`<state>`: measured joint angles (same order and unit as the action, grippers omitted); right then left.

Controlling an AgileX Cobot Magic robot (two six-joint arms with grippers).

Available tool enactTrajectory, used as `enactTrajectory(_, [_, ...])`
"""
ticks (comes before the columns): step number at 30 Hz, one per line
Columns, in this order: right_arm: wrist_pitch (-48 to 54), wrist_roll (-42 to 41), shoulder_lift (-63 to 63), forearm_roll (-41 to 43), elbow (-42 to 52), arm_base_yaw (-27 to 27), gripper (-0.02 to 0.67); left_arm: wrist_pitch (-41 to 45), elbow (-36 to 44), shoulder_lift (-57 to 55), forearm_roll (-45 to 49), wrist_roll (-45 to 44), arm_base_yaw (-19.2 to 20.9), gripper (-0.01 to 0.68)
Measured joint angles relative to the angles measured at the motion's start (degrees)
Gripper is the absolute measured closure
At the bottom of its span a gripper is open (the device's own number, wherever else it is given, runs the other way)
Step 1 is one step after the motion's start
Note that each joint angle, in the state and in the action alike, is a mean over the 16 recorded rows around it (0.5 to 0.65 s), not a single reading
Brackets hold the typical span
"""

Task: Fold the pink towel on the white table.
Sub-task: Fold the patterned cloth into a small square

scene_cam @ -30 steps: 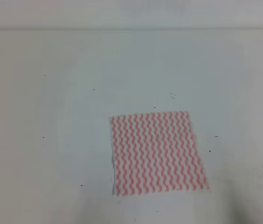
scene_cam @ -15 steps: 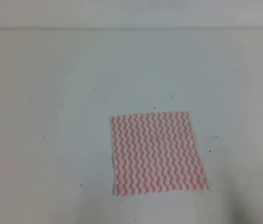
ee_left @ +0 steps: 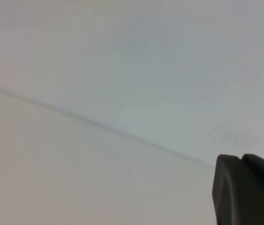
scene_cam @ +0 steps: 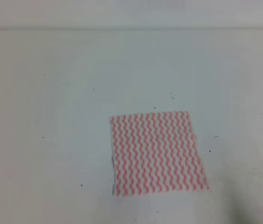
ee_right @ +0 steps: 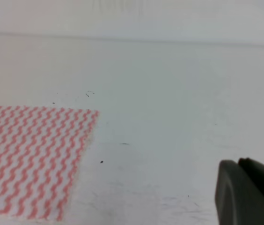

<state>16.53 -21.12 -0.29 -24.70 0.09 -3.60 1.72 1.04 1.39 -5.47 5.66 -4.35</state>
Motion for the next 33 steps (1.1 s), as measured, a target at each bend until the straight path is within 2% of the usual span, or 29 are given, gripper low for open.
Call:
enactTrajectory(8, [0.0,0.0,0.0,0.0,-0.1,0.0,0.667,-1.3,-0.3,-0.4,-0.8,6.8,0.0,0.674])
enactTrajectory(24, [0.0,0.0,0.0,-0.2,-0.1,0.0,0.667,-0.4,-0.5,-0.1,-3.2,8.8,-0.1,0.674])
enactTrajectory(28, [-0.9,0.0,0.0,-3.4,-0.1,0.0,0.667,-1.1,-0.2,0.1,-4.2,9.4,-0.1,0.674])
enactTrajectory(33, [-4.1,0.0,0.0,-12.5,-0.1,0.0,0.667,-1.8,0.1,0.3,-4.5,9.6,-0.1,0.674])
